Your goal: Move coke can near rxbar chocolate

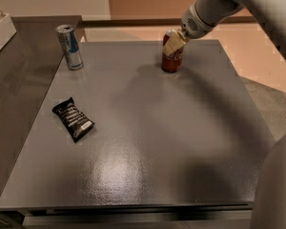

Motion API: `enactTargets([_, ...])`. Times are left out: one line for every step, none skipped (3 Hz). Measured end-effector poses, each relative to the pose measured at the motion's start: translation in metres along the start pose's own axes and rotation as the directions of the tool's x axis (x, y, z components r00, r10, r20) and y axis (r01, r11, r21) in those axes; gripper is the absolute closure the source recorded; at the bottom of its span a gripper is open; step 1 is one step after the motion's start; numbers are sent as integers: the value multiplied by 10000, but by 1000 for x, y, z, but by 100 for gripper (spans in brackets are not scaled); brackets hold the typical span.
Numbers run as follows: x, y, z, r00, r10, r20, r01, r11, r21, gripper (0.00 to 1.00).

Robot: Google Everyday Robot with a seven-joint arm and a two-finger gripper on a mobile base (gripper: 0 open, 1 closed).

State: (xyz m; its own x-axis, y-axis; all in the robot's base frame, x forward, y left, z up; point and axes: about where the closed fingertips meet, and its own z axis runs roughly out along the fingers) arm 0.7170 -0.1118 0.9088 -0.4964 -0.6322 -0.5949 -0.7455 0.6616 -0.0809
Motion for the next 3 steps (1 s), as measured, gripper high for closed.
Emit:
enactTargets([-7, 18, -11, 9986, -330, 408, 349, 9983, -467, 84])
enactTargets([-24, 56, -28, 9887, -969, 1145, 1112, 9859, -1254, 100])
enactTargets([-47, 113, -40, 9592, -2127, 1865, 2506, 9447, -2115, 100])
